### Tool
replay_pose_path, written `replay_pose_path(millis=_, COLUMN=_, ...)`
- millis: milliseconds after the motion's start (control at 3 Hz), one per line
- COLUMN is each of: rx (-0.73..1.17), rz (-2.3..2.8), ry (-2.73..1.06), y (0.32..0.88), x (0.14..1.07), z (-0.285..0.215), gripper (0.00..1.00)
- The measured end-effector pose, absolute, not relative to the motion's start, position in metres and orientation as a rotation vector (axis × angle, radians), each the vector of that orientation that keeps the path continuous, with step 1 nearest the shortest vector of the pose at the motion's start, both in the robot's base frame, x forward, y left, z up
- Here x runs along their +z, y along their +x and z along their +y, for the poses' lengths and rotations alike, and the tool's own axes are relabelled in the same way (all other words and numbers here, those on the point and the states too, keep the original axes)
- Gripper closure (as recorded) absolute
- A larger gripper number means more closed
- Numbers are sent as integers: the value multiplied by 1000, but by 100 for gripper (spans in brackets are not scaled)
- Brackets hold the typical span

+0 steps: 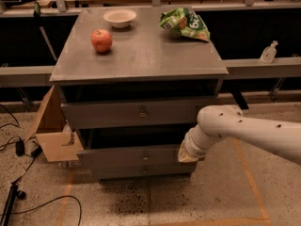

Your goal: Open middle drawer

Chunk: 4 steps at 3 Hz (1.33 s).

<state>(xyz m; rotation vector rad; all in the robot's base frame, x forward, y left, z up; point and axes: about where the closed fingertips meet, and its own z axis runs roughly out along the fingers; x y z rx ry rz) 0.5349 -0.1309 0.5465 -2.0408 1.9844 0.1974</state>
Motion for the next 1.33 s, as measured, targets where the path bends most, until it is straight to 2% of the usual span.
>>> replay_pose_path(millis=333, rx=210, rz=1988, ry=-1987, y=531, x=568, z=-145, gripper=31)
replay_pose_path(millis=667, rx=257, rz=1945, ry=-1859, y=514, x=611, z=-162, gripper=32)
replay_pose_path(millis=1000, rx=232, rz=1844, ry=-1711, y=491, x=673, z=-181, gripper=55)
replay_pose_path(millis=1333, rx=55, rz=1889, ry=-1497, y=464, x=725, z=-243, gripper=79)
